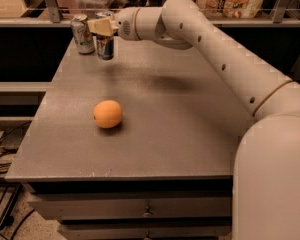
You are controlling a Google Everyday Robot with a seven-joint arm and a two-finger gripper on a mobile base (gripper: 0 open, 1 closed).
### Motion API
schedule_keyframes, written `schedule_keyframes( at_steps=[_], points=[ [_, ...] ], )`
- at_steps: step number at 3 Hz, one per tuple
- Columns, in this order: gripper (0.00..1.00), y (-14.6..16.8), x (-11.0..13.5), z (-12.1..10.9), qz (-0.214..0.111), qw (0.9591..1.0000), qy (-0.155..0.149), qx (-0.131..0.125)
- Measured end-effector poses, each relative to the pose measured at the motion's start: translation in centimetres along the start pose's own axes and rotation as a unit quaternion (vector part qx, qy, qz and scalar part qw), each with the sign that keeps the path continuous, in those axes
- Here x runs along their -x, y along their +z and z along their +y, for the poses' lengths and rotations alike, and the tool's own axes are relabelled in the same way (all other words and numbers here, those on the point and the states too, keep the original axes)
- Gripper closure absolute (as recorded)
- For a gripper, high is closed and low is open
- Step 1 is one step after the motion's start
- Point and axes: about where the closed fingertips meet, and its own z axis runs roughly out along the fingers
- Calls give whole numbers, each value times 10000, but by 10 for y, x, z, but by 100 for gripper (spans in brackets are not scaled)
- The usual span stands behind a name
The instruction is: Move redbull can near 7up can
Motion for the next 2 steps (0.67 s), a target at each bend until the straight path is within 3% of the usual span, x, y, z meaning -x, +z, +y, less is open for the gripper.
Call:
schedule_keyframes(
  at_steps=[1,2],
  points=[
    [82,32,-12,7,63,9997,-241,57],
    [59,49,-19,-2,164,9975,-678,-83]
  ],
)
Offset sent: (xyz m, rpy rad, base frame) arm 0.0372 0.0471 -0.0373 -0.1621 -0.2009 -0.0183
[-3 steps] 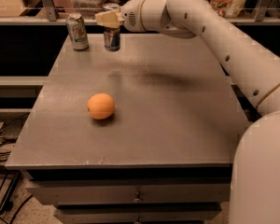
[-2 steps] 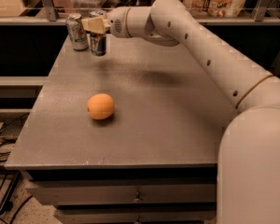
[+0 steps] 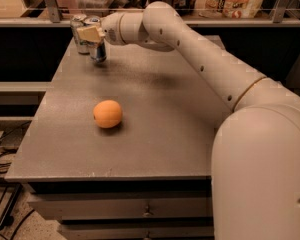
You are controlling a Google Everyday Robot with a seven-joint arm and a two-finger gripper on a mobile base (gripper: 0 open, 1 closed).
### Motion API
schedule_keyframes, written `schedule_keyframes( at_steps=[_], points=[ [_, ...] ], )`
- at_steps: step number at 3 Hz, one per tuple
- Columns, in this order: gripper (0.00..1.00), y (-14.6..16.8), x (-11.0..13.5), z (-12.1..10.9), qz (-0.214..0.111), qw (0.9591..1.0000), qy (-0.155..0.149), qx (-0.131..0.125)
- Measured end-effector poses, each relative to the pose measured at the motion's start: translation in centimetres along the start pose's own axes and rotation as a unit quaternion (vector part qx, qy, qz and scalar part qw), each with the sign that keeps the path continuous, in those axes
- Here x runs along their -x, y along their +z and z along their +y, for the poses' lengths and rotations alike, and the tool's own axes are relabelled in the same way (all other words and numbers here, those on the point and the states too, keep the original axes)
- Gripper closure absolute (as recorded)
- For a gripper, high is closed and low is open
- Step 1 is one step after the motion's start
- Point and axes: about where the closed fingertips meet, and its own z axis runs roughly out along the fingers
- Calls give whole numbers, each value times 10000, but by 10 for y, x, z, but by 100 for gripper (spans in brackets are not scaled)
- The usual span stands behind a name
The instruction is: Move redbull can near 7up can
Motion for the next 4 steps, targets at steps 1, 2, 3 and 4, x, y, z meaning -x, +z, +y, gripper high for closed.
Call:
schedule_keyframes(
  at_steps=[1,2,3,4],
  points=[
    [36,6,-9,-12,137,9994,-270,-156],
    [13,7,-17,-21,266,9985,-399,-280],
    [0,5,-20,-21,258,9993,-215,-187],
    [0,5,-20,-21,258,9993,-215,-187]
  ],
)
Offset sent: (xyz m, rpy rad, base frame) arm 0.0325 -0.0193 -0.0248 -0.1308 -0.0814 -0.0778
